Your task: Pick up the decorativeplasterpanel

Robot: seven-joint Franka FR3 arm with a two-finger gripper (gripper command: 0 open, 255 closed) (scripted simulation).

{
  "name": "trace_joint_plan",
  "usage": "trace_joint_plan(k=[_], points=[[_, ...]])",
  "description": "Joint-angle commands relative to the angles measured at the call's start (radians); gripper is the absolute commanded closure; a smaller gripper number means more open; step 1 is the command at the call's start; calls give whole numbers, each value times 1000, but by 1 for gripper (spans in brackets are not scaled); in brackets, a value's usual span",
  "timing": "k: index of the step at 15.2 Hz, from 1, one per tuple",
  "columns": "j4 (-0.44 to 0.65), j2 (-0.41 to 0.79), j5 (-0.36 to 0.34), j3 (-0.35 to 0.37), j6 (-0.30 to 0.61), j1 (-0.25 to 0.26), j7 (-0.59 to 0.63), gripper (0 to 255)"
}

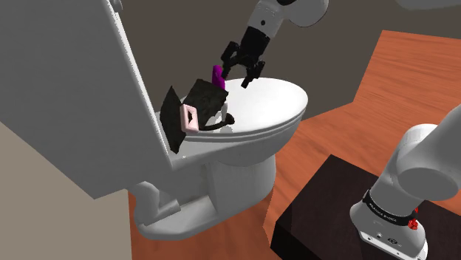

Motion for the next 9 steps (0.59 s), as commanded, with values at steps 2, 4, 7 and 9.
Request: trace_joint_plan(k=[2,4,7,9], points=[[68,80,105,-5,41,13,34,0],[69,95,127,-5,58,15,32,0],[34,96,139,-3,88,18,8,0],[11,98,148,-2,108,20,-9,0]])
